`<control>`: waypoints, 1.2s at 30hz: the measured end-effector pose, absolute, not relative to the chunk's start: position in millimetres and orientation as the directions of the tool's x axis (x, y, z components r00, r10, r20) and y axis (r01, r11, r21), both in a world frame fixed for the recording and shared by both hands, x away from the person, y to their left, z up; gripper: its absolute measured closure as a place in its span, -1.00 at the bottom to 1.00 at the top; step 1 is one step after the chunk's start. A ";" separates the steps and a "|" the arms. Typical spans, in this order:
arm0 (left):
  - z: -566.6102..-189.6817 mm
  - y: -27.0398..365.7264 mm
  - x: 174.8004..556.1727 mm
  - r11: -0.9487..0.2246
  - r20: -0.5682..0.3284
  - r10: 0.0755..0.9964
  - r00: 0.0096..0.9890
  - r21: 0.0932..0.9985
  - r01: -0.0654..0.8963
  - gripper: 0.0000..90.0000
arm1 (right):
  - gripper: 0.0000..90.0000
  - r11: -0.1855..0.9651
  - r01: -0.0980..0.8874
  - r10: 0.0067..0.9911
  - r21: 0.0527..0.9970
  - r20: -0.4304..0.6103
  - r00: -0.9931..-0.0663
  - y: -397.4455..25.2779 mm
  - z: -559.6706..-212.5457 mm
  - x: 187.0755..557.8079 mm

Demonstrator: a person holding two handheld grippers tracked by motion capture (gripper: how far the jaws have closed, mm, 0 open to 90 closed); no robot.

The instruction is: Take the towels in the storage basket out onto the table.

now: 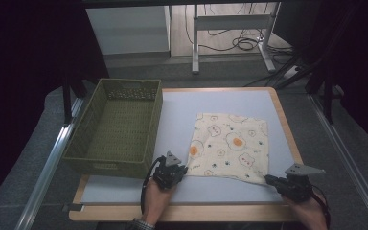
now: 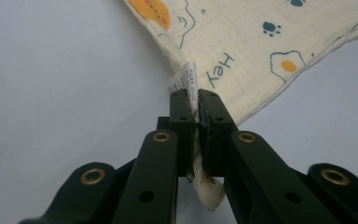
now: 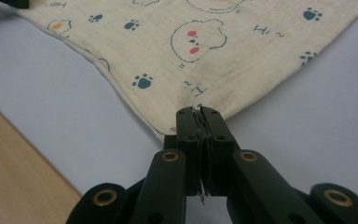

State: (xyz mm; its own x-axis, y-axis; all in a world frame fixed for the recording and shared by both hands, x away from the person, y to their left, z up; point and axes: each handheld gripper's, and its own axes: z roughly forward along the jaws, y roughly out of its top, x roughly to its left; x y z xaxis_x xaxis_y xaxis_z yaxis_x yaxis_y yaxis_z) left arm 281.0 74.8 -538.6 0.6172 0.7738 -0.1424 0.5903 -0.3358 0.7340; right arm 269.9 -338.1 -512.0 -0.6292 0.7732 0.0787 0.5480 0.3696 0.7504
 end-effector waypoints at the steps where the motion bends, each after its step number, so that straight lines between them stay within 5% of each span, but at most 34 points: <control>1: -538.9 75.2 271.8 -0.341 -0.142 0.769 0.624 0.734 0.587 0.88 | 0.93 0.373 0.548 0.770 0.749 0.080 -0.633 -338.4 -511.8 264.4; 10: -540.2 76.0 237.1 -0.364 -0.113 0.758 0.642 0.744 0.560 0.80 | 0.93 0.397 0.541 0.759 0.741 0.067 -0.648 -342.0 -511.5 243.6; 13: -537.4 79.3 238.0 -0.361 -0.089 0.768 0.634 0.757 0.544 0.52 | 0.89 0.397 0.542 0.761 0.740 0.065 -0.645 -343.5 -513.5 242.5; 18: -528.8 84.5 254.4 -0.346 -0.087 0.782 0.617 0.763 0.546 0.20 | 0.59 0.375 0.534 0.773 0.758 0.062 -0.631 -344.3 -509.3 250.9; 26: -524.8 70.8 295.0 -0.344 -0.090 0.777 0.624 0.769 0.539 0.06 | 0.22 0.349 0.548 0.790 0.760 0.076 -0.609 -343.1 -508.8 273.1; 36: -518.6 57.8 337.7 -0.325 -0.108 0.784 0.611 0.767 0.553 -0.19 | 0.08 0.321 0.563 0.807 0.762 0.091 -0.584 -346.0 -507.7 297.9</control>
